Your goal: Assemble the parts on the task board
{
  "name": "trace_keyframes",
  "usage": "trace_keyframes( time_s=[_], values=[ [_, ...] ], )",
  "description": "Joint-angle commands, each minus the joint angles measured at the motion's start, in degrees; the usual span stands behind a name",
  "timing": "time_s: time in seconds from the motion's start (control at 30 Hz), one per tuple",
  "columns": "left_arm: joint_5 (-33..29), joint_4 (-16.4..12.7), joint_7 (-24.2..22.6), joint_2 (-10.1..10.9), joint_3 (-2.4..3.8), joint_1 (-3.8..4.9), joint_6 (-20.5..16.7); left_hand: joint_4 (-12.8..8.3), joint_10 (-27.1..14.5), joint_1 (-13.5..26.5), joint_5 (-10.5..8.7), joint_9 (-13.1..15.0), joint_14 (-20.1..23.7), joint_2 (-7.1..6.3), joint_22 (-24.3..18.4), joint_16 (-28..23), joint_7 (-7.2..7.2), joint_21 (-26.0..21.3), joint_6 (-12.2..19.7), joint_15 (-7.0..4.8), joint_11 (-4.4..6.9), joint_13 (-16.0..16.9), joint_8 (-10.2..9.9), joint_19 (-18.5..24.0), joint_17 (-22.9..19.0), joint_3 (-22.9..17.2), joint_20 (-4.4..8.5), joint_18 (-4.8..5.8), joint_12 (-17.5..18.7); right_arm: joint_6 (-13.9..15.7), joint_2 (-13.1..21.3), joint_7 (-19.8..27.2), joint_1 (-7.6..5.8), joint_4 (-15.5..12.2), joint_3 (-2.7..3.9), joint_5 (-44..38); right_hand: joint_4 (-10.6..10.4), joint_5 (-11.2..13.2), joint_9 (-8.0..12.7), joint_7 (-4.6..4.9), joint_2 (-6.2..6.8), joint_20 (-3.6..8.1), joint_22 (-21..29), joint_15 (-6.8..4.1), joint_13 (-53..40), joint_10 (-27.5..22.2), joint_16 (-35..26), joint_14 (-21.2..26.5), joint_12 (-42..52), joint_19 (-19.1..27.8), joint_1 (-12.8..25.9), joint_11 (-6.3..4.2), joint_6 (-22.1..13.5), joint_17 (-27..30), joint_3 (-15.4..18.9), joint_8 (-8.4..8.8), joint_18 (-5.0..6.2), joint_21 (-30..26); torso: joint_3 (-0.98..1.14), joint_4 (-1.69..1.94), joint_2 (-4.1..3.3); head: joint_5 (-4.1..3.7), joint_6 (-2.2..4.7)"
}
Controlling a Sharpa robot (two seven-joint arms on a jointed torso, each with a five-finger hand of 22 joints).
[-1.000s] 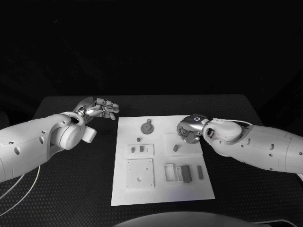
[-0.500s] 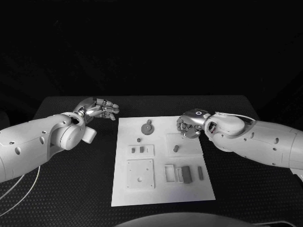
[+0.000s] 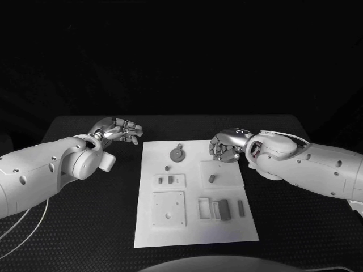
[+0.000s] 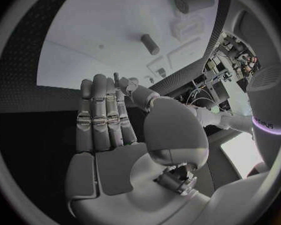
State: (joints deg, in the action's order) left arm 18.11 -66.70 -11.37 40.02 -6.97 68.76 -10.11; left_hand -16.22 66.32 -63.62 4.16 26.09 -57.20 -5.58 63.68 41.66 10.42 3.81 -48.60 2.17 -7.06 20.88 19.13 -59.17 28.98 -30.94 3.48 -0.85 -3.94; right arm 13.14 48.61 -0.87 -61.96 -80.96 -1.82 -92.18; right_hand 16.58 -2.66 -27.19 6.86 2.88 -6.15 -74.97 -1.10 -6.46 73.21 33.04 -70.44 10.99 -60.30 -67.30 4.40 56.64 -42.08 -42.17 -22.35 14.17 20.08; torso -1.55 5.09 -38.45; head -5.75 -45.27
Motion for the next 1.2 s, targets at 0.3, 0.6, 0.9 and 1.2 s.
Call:
trace_keyframes(
  time_s=[0.3, 0.6, 0.9, 1.2],
  values=[
    [-0.11, -0.04, -0.18, -0.33, 0.04, 0.06, 0.83, 0.11, -0.35, 0.52, 0.17, -0.10, -0.05, -0.02, -0.14, -0.39, 0.07, 0.04, 0.43, 0.24, 0.07, -0.07, 0.02, -0.05, 0.16, 0.36, -0.25, -0.22, 0.04, 1.25, -2.01, 6.33, 0.09, -5.86, -0.04, 7.79, -0.10, -0.21, -0.12, -0.01, -0.02, -0.10, -1.35, -0.14, -0.08, 0.49, 0.25, -0.30, -0.19, -0.44, 0.24, -0.07, 0.16, -0.29, -0.24, -0.10, 0.83, 0.49, -0.04, -0.01, -0.02, 3.66, -0.72],
    [-0.11, 0.08, -0.23, -1.09, 0.04, 0.07, 0.71, 0.13, -0.37, 0.56, 0.17, -0.10, -0.06, -0.02, -0.18, -0.43, 0.08, 0.04, 0.46, 0.24, 0.07, -0.09, 0.03, -0.05, 0.23, 0.38, -0.25, -0.22, 0.03, 2.18, -4.44, 7.88, 2.03, -8.31, -1.69, -1.39, -0.07, -0.21, -0.18, 0.01, -0.06, -0.06, -1.35, -0.16, -0.10, 0.51, 0.24, -0.33, -0.29, -0.49, 0.30, -0.06, 0.11, -0.43, -0.24, -0.05, 0.83, 0.59, -0.18, 0.07, 0.00, 6.04, -1.86],
    [-0.11, 0.15, -0.36, -1.43, 0.04, 0.07, 0.41, 0.16, -0.37, 0.60, 0.18, -0.10, -0.06, 0.00, -0.22, -0.48, 0.08, 0.04, 0.46, 0.24, 0.07, -0.09, 0.06, -0.06, 0.30, 0.40, -0.25, -0.21, 0.00, 4.36, -6.47, 8.19, 4.62, -8.13, -3.34, -9.32, -0.05, -0.21, -0.34, -0.04, 0.15, 0.03, -1.37, -0.23, -0.19, 0.68, 0.28, -0.47, -0.40, -0.58, 0.22, -0.11, 0.21, -0.71, -0.28, -0.08, 0.83, 0.81, -0.08, 0.03, 0.01, 7.94, -2.96],
    [-0.11, 0.42, -0.42, -1.82, 0.03, 0.06, 0.49, 0.21, -0.36, 0.67, 0.17, -0.10, -0.06, 0.03, -0.26, -0.52, 0.09, 0.04, 0.47, 0.24, 0.07, -0.10, 0.08, -0.06, 0.37, 0.42, -0.25, -0.21, -0.02, 4.81, -7.34, 7.91, 5.95, -7.77, -4.73, -11.52, -0.06, -0.21, -0.48, -0.09, 0.32, 0.10, -1.37, -0.29, -0.28, 0.87, 0.31, -0.61, -0.46, -0.69, 0.15, -0.18, 0.32, -0.96, -0.32, -0.11, 0.83, 1.02, -0.09, 0.00, 0.00, 8.35, -3.44]
  ],
)
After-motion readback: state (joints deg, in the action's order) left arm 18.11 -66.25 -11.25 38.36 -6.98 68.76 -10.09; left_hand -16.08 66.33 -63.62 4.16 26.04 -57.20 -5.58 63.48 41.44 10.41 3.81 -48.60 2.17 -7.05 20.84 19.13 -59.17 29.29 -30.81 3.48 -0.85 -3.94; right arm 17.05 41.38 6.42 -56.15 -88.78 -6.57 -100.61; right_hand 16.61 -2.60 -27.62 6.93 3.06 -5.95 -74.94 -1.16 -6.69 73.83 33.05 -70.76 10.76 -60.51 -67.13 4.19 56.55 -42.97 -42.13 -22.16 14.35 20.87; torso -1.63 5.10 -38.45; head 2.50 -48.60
